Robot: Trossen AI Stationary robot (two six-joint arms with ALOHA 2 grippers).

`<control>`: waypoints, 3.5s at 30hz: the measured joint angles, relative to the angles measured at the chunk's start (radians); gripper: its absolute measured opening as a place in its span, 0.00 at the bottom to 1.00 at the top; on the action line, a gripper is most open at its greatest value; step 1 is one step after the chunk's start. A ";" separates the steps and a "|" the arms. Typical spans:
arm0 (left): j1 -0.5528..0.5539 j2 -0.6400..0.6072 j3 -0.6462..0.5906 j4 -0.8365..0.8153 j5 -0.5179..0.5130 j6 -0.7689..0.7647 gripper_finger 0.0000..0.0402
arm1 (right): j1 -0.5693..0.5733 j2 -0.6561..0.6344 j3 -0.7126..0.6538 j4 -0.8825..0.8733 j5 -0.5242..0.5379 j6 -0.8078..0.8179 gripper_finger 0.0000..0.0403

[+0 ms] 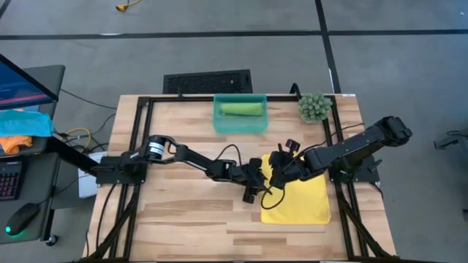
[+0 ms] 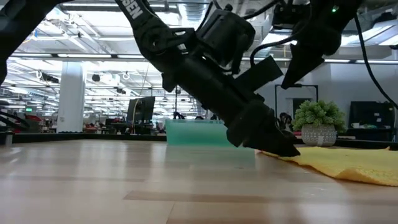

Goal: Roll microfiber towels into tight, uniform cylinder then place into a basket
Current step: Fold the yellow towel

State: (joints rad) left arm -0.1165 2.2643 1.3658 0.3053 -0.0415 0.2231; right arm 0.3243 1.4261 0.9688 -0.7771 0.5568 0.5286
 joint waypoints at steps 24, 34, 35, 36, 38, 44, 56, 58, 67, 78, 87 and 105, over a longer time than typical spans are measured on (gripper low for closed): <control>-0.046 -0.090 0.013 -0.601 -0.162 -0.220 0.49 | 0.029 0.000 0.000 0.003 -0.009 0.056 0.24; -0.079 -0.093 0.010 -0.658 -0.252 -0.304 0.49 | 0.099 0.000 0.000 0.001 -0.009 0.090 0.24; -0.084 -0.094 0.008 -0.656 -0.251 -0.311 0.49 | 0.101 0.000 0.000 0.001 -0.009 0.093 0.24; -0.089 -0.094 0.008 -0.657 -0.255 -0.317 0.49 | 0.102 0.000 0.000 0.001 -0.010 0.093 0.24; -0.105 -0.094 0.008 -0.663 -0.283 -0.340 0.49 | 0.102 0.000 0.000 0.004 -0.010 0.094 0.24; -0.169 -0.095 0.008 -0.766 -0.402 -0.395 0.49 | 0.104 0.000 0.000 0.009 -0.010 0.129 0.24; -0.273 -0.160 -0.022 -1.482 -0.491 -0.621 0.33 | 0.162 0.000 0.000 0.016 -0.009 0.200 0.24; -0.285 -0.191 -0.026 -1.499 -0.445 -0.655 0.28 | 0.161 0.000 0.000 0.016 -0.009 0.198 0.24; -0.323 -0.237 -0.044 -1.343 -0.452 -0.598 0.14 | 0.132 0.000 0.000 0.016 -0.008 0.182 0.24; -0.364 -0.319 -0.042 -1.369 -0.492 -0.647 0.09 | 0.113 0.000 0.000 0.095 -0.007 0.175 0.24; -0.378 -0.320 -0.042 -1.408 -0.385 -0.647 0.09 | 0.114 0.056 -0.020 0.357 -0.136 0.029 0.24; -0.715 -0.434 -0.040 -1.547 -0.562 -1.061 0.09 | 0.186 0.118 0.008 0.540 -0.194 -0.331 0.24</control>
State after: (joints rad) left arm -0.8320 1.8301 1.3258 -1.2415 -0.6039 -0.8378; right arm 0.5101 1.5440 0.9769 -0.2375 0.3624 0.1974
